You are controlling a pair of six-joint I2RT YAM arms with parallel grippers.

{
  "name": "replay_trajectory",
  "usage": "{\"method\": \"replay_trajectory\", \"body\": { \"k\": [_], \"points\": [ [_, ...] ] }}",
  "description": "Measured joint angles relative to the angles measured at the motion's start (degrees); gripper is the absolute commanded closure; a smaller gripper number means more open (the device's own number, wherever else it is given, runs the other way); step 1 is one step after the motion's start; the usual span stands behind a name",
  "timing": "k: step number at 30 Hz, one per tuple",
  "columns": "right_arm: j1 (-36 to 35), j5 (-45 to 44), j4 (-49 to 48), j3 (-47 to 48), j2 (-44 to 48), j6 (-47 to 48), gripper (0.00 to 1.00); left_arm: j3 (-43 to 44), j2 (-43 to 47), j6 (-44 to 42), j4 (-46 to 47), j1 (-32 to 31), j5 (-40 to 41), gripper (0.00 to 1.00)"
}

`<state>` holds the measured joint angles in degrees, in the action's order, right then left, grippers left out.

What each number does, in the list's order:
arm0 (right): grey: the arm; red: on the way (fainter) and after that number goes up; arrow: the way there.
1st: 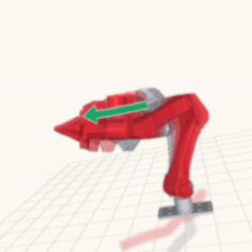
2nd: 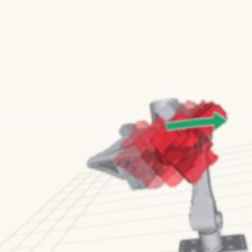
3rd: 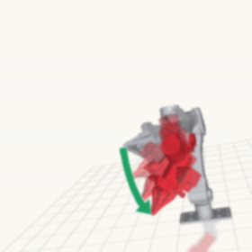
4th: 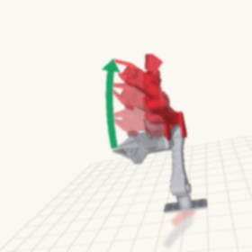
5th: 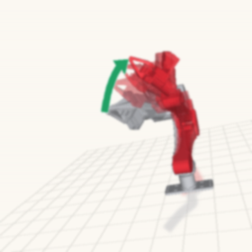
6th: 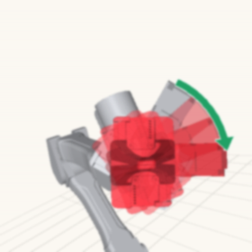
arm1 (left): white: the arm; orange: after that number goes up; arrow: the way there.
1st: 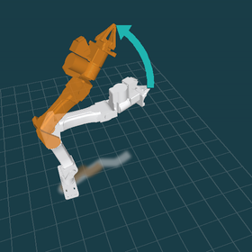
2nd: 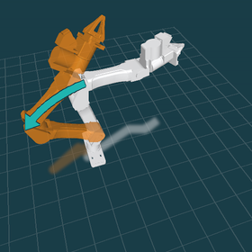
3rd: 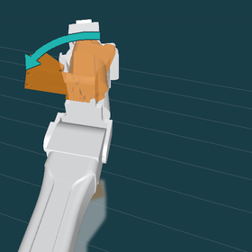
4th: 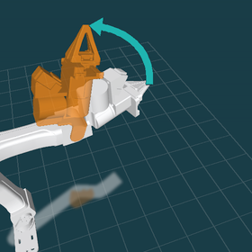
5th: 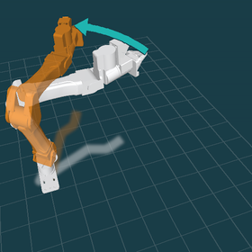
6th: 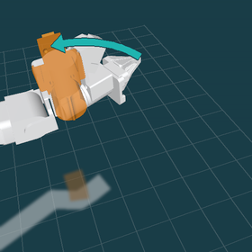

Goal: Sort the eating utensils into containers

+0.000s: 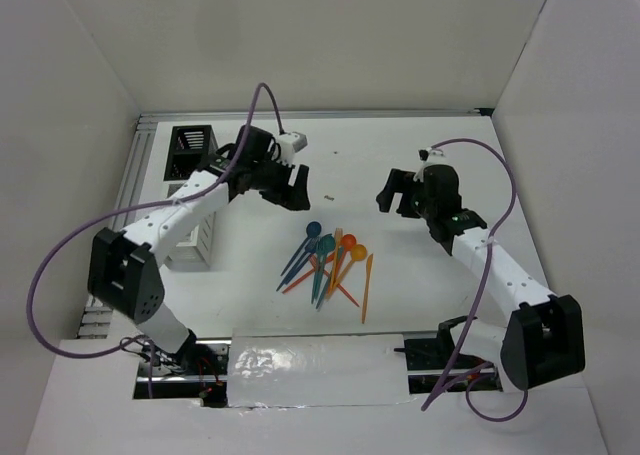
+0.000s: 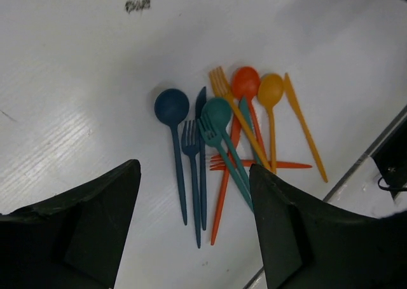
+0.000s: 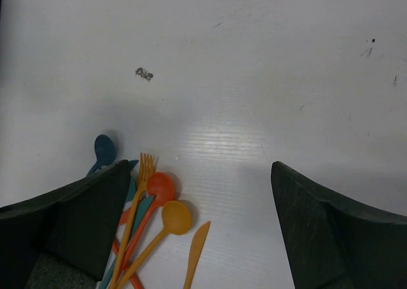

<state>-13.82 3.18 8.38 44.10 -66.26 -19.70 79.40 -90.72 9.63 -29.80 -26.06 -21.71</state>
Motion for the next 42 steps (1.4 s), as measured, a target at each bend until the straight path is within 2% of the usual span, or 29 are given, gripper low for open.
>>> {"method": "replay_trajectory", "body": {
  "k": [2, 5, 10, 18, 36, 40, 42],
  "points": [
    [0.0, 0.0, -0.24, 0.0, -1.22, -0.02, 0.03, -0.02, -3.37, 0.94, -0.55, -0.13, 1.66, 0.26],
    [0.22, 0.02, -0.57, -0.42, -2.23, -0.04, 0.03, -1.68, -6.56, 1.42, -0.07, -0.35, 3.93, 0.28],
    [0.44, 0.24, -1.53, -1.14, -2.89, -0.02, 0.03, -6.95, -8.79, 0.87, 1.57, -2.54, 8.37, 0.39],
    [1.38, 0.5, -1.99, -1.14, -5.16, 0.04, 0.03, -10.16, -12.39, -0.59, 5.38, -6.49, 12.48, 0.42],
    [2.38, 0.9, -2.23, -1.4, -5.46, 0.04, 0.03, -10.16, -15.78, -0.7, 8.44, -8.83, 16.61, 0.46],
    [2.4, 0.92, -2.21, -1.49, -5.44, 0.04, 0.03, -9.94, -16.79, -0.68, 9.09, -9.4, 17.62, 0.51],
    [2.45, 0.92, -2.21, -1.57, -5.33, 0.04, 0.03, -9.38, -17.27, -0.63, 8.94, -9.64, 18.64, 0.57]
  ]
}}
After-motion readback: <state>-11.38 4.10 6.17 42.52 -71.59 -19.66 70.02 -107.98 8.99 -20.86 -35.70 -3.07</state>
